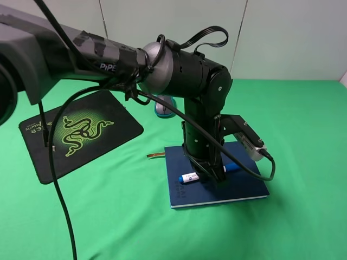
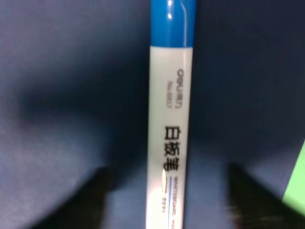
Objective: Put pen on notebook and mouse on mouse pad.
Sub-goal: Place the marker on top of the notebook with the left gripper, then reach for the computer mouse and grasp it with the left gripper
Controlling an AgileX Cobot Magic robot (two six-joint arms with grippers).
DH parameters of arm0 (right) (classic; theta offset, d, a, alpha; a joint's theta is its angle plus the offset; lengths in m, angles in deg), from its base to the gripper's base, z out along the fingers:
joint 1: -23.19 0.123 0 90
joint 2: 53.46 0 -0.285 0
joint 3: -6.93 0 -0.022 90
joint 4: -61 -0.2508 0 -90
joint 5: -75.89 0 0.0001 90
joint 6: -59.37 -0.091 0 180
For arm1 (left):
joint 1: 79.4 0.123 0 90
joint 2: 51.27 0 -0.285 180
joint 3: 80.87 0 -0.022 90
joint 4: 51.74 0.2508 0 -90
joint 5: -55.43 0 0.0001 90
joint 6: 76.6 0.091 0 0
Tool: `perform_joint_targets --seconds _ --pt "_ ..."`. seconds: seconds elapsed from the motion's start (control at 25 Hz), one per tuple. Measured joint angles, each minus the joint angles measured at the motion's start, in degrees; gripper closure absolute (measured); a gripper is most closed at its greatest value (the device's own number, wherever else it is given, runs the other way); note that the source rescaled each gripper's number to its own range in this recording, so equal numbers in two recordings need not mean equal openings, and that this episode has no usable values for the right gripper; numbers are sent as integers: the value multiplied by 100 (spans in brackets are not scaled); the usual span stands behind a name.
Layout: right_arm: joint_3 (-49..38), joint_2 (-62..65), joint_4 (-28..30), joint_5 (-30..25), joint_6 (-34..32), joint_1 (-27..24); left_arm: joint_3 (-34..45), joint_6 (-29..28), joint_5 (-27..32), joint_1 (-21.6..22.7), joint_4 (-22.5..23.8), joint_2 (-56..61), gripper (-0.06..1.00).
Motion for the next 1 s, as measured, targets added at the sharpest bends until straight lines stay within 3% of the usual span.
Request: perform_joint_targets --seconds 0.04,0.08,0.2,0.68,1.0 --pt "0 0 -6 0 0 0 0 0 -40 0 -6 0 41" --pt "0 0 -6 0 0 0 0 0 -95 0 -6 -4 13" --pt "0 0 -11 0 0 0 0 0 -157 0 -20 -4 -1" --pt "0 0 -11 0 0 0 0 -22 -147 0 -24 210 -5" --pt "0 0 -11 0 0 0 0 -738 28 0 490 1154 -5"
